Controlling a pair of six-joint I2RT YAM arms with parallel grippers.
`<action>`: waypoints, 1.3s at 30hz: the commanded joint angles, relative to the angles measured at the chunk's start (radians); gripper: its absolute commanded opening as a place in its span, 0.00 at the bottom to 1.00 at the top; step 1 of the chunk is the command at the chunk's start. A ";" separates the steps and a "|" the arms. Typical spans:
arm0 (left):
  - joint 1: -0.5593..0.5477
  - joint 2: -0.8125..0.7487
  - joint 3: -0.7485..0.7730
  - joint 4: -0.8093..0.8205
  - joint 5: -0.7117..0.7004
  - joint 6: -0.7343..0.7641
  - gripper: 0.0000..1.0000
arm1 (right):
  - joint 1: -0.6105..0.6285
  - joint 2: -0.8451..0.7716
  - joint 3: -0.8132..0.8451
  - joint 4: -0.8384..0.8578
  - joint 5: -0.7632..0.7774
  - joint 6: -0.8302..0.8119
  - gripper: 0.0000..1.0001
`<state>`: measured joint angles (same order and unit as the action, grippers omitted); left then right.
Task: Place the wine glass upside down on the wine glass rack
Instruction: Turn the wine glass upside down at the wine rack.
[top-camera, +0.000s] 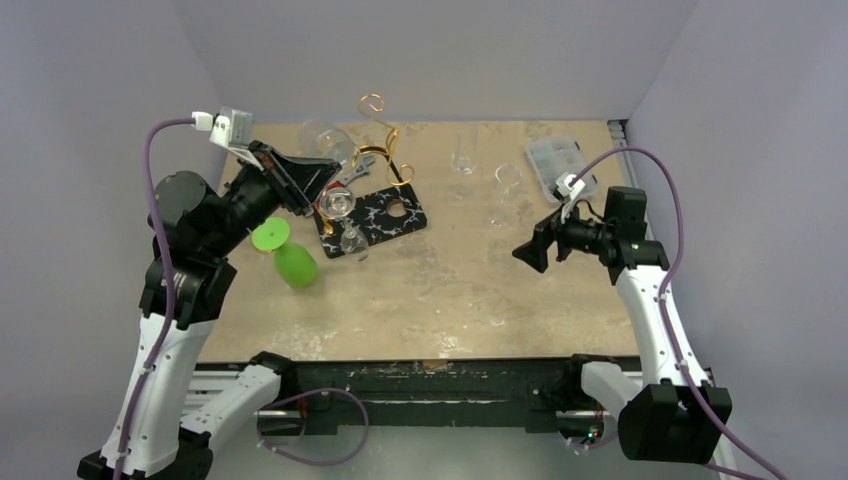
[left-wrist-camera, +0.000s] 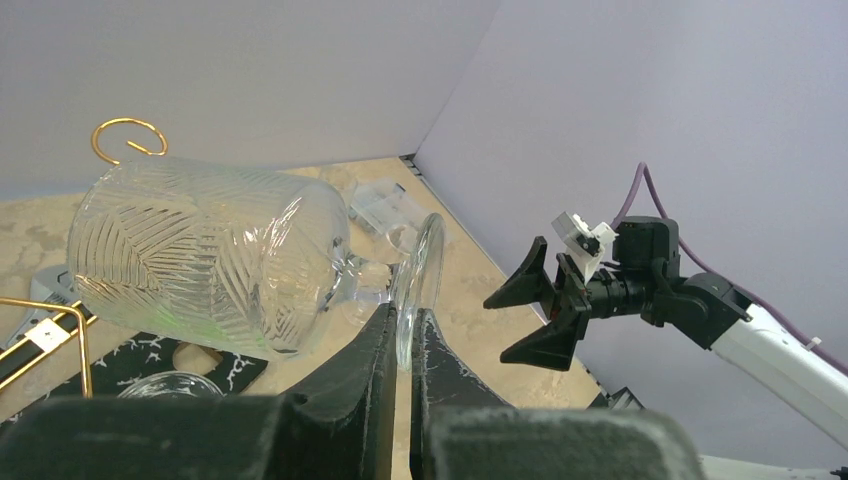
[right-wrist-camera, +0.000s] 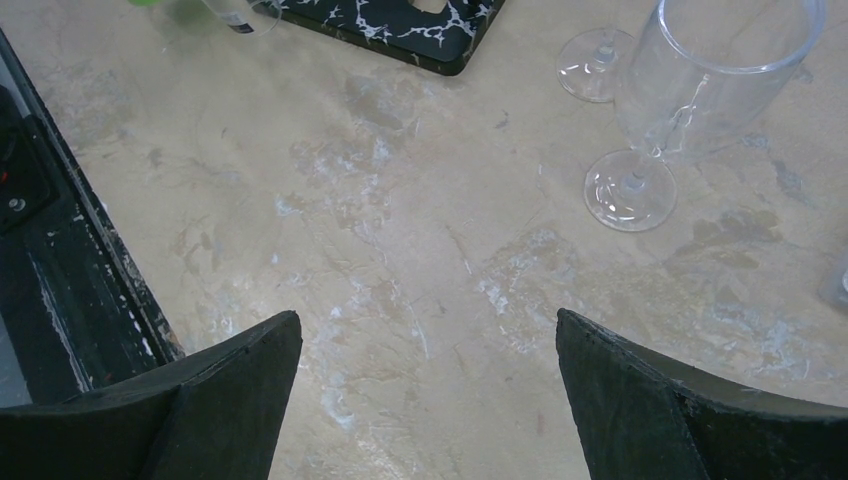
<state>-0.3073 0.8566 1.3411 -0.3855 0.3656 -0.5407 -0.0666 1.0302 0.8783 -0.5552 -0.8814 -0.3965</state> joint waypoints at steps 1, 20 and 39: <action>0.029 -0.004 0.058 0.136 0.038 -0.023 0.00 | -0.004 0.000 0.004 0.016 -0.007 -0.017 0.96; 0.098 0.018 0.065 0.163 0.072 -0.056 0.00 | -0.003 0.001 0.005 0.009 -0.007 -0.024 0.96; 0.150 0.077 0.096 0.211 0.097 -0.094 0.00 | -0.003 -0.001 0.008 0.002 -0.008 -0.034 0.96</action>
<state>-0.1734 0.9344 1.3766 -0.3035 0.4442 -0.6182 -0.0666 1.0344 0.8783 -0.5602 -0.8814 -0.4133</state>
